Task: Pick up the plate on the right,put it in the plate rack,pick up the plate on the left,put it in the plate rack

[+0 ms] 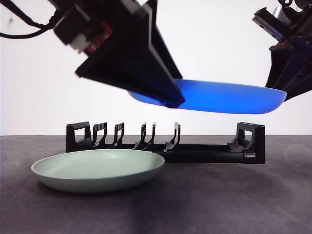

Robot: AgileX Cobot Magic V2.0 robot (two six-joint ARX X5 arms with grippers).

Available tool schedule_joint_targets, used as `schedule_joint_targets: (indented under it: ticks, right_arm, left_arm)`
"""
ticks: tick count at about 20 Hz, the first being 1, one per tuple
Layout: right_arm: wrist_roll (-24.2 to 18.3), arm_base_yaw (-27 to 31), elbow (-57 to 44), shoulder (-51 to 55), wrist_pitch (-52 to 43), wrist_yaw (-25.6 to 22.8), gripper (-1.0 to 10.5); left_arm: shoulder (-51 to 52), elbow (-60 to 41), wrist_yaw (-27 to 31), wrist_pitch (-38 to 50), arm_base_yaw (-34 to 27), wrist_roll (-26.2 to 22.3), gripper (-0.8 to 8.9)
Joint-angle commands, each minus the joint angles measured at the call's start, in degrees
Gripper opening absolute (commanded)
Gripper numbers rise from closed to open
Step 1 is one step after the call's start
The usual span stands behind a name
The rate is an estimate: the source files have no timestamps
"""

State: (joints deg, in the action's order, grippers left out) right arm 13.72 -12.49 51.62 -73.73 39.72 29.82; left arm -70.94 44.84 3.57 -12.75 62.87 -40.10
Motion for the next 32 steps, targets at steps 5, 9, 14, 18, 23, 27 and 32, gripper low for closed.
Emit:
schedule_joint_targets:
  ticks: [5, 9, 14, 18, 23, 27, 32]
  right_arm:
    - [0.1, -0.1, 2.3, 0.1, -0.2, 0.3, -0.2]
    - [0.1, -0.1, 3.5, 1.0, -0.2, 0.3, -0.2]
    - [-1.4, 0.1, 5.7, 3.0, -0.3, 0.2, 1.8]
    - [-1.4, 0.1, 9.0, 5.6, -2.7, 0.1, 3.3]
    - [1.2, 0.1, 9.8, 12.6, -15.6, -1.7, 3.2]
    - [2.3, 0.1, 9.8, 18.0, -20.7, -8.5, 3.2]
    - [1.6, 0.1, 9.8, 20.9, -21.1, -13.8, 3.2]
  left_arm:
    - [-0.3, 0.3, -0.8, 0.0, 0.0, -0.4, -0.09]
    - [-0.3, 0.3, -0.7, -1.5, 0.0, -0.4, -0.09]
    - [-0.3, 0.3, -0.7, -1.9, 0.0, 0.0, -0.09]
    - [-0.3, 0.3, -0.7, -1.8, 0.0, 0.3, -0.09]
    - [-0.3, 0.3, -0.9, 6.3, -3.1, 13.8, -0.09]
    - [-0.3, 0.3, -13.9, 21.2, -12.4, 33.4, -0.09]
    - [-0.3, 0.3, -23.2, 32.6, -23.4, 48.2, -0.09]
